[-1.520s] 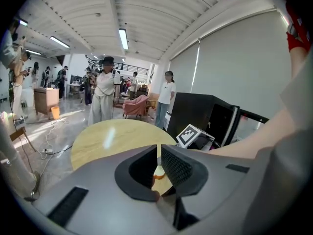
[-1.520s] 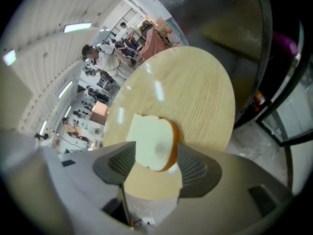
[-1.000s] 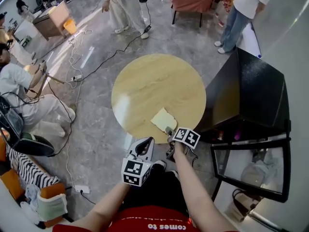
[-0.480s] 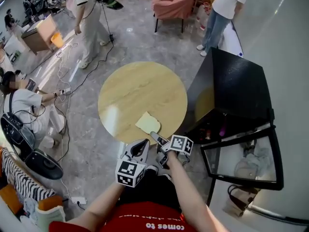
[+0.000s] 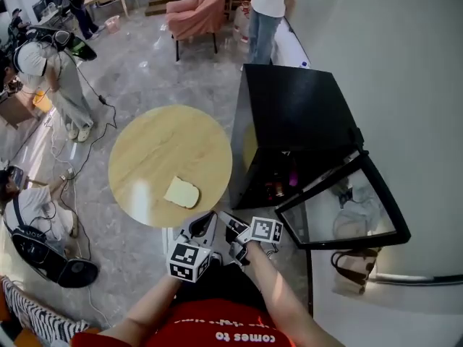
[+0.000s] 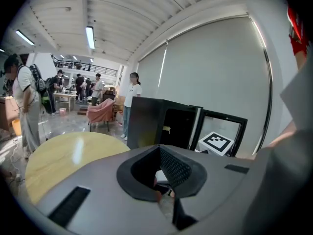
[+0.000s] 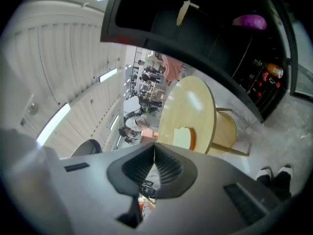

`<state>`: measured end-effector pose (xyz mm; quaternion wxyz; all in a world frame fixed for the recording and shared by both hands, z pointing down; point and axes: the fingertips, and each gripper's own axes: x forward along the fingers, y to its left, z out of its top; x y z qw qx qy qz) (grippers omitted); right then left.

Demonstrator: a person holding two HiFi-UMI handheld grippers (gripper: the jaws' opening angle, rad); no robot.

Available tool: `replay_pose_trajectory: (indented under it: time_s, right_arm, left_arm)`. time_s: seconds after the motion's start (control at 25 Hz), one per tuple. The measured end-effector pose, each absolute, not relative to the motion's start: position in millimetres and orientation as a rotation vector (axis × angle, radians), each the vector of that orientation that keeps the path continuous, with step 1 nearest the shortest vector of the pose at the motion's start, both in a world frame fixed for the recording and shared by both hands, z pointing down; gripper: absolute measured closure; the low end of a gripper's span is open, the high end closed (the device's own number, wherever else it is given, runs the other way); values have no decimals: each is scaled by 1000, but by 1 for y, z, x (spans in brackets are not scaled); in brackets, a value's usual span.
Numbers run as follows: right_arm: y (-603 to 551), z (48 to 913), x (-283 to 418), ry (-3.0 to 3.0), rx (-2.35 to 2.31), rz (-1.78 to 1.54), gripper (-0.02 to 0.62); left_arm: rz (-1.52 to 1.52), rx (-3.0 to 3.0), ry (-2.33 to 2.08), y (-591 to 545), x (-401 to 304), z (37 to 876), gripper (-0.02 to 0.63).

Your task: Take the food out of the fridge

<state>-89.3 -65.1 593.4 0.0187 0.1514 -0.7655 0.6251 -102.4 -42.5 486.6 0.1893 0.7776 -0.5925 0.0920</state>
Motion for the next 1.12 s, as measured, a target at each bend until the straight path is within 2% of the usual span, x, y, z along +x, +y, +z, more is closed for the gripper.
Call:
replay_pose_trajectory:
  time_s: [0.52, 1.0, 1.04, 1.12]
  right_arm:
    - [-93, 574, 23, -2542, 801, 1875, 583]
    - [-101, 572, 89, -2556, 1088, 1470, 576]
    - [-103, 574, 93, -2544, 1105, 1463, 553]
    - [-107, 578, 101, -2520, 1138, 1454, 461]
  left_arm:
    - [295, 2402, -1379, -76, 6, 485, 597]
    - [318, 2513, -1158, -81, 70, 491, 597]
    - [322, 2521, -1145, -81, 74, 491, 597]
    - [331, 2532, -1121, -81, 80, 493, 597]
